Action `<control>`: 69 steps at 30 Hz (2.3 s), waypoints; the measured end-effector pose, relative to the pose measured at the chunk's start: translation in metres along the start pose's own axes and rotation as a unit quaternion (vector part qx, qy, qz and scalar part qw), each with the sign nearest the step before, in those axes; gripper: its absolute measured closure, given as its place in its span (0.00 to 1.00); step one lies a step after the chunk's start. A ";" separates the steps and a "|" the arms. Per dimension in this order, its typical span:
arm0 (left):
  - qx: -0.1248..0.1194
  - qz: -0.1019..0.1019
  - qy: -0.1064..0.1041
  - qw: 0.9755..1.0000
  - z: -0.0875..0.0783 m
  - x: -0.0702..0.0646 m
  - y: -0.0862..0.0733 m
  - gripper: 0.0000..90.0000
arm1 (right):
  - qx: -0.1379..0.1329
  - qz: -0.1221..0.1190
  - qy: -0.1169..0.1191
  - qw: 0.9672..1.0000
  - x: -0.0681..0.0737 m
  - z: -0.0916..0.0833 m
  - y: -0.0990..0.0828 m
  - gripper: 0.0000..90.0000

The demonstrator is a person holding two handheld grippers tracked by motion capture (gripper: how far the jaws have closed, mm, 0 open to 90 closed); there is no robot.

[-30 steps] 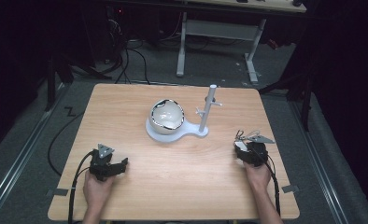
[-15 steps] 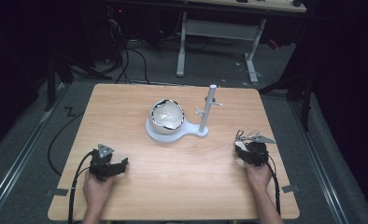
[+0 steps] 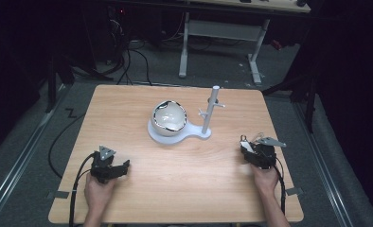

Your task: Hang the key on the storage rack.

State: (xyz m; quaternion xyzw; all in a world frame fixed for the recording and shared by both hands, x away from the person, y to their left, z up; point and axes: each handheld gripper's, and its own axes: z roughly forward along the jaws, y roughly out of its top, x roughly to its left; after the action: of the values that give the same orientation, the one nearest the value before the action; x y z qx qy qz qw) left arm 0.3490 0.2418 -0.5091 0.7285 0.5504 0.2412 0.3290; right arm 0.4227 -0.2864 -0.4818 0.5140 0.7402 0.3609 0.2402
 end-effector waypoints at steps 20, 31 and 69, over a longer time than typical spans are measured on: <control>0.000 -0.001 -0.001 1.000 0.000 0.000 0.000 0.26 | -0.054 -0.014 0.015 0.998 0.003 -0.033 0.017 0.57; 0.000 -0.001 -0.001 1.000 0.000 0.000 0.000 0.26 | -0.088 -0.028 0.033 0.995 0.013 -0.052 0.032 0.57; 0.000 -0.001 -0.001 1.000 0.000 0.000 0.000 0.26 | -0.138 -0.060 0.096 0.984 0.037 -0.084 0.081 0.57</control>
State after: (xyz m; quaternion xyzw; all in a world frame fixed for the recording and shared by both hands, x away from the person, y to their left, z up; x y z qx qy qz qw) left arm 0.3492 0.2419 -0.5092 0.7282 0.5506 0.2408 0.3296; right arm 0.3958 -0.2588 -0.3655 0.3934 0.7326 0.4918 0.2582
